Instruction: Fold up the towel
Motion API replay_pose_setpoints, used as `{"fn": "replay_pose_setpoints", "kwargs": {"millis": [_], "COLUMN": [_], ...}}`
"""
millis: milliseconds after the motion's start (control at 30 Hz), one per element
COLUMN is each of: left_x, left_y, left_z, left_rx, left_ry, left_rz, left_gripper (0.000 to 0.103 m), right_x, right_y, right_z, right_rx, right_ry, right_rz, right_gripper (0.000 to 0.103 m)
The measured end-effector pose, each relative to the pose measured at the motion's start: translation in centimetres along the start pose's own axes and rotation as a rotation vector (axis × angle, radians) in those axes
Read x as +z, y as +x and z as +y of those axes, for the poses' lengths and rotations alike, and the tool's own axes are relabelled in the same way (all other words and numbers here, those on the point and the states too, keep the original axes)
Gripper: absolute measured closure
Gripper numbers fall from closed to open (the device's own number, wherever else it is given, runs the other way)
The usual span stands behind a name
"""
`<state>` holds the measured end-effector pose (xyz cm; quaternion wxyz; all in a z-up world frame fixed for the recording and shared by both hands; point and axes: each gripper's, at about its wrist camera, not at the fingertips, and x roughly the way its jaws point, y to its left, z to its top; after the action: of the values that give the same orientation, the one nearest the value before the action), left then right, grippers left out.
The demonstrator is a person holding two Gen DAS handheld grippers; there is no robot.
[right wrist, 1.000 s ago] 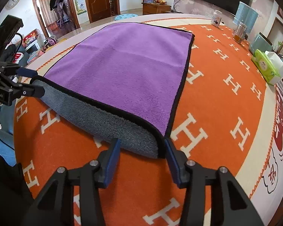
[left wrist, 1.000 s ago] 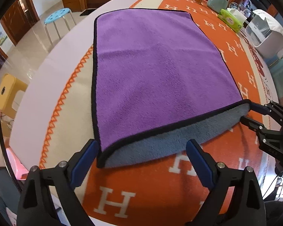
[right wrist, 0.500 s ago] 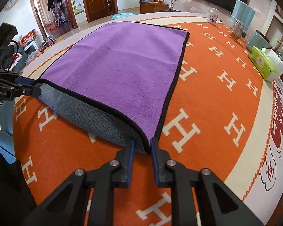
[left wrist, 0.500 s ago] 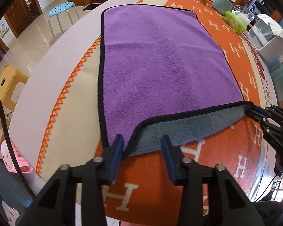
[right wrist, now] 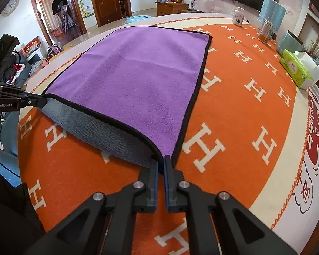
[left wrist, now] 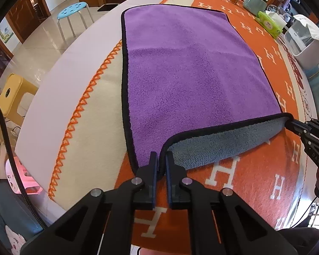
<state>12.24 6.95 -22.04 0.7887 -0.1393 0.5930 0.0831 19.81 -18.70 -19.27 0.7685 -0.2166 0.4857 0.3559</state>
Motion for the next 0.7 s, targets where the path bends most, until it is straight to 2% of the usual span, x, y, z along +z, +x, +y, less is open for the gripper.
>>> {"fn": "replay_pose_setpoints", "kwargs": {"millis": [500, 700], "left_x": [1.7, 3.3], "left_y": [-1.6, -3.8], "left_z": [0.6, 1.3], "left_rx": [-0.009, -0.025], "left_ry": [-0.033, -0.047], "left_rz": [-0.008, -0.054], "left_gripper": [0.099, 0.099], "right_x": [1.3, 2.9], "right_y": [-1.0, -2.5], "right_z": [-1.0, -1.5], "right_rx": [0.036, 0.052], "right_ry": [0.069, 0.079], "right_rz": [0.008, -0.029], "right_gripper": [0.099, 0.099]}}
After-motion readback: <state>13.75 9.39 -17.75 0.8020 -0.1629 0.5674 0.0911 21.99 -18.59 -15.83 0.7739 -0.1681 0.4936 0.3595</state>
